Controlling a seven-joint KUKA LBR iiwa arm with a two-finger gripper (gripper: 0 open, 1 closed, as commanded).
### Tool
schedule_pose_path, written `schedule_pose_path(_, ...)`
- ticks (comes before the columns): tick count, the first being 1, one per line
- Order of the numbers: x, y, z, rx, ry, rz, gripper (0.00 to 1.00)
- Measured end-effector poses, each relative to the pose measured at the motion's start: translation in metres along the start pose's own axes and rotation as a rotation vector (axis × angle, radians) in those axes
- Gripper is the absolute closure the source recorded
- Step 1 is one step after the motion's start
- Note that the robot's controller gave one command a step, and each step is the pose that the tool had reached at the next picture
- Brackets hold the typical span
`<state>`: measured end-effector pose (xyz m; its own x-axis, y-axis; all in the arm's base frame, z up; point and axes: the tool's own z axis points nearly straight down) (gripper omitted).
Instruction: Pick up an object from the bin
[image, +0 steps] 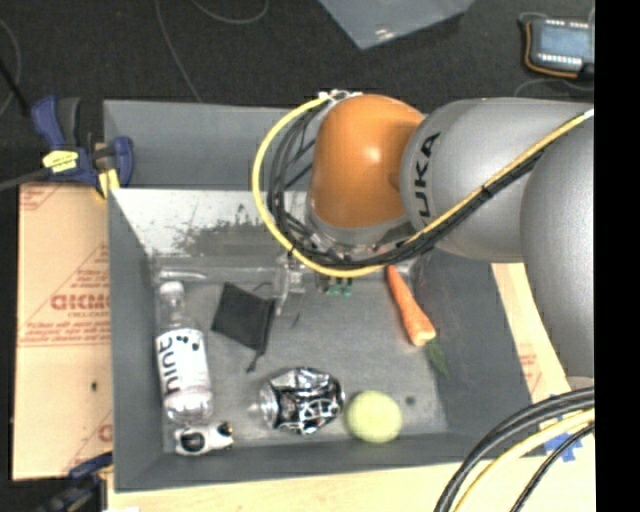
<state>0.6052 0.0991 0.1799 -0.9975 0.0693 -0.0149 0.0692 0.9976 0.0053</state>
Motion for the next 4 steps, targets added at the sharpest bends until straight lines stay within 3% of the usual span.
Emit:
schedule_pose_path(1, 0.006, 0.006, -0.030, 0.002, 0.006, 0.001, 1.00)
schedule_pose_path(2, -0.005, 0.008, -0.077, -0.001, -0.003, 0.026, 1.00)
schedule_pose_path(3, -0.008, 0.002, -0.067, -0.003, -0.019, 0.002, 1.00)
schedule_pose_path(4, -0.003, 0.003, -0.008, -0.002, -0.007, 0.012, 1.00)
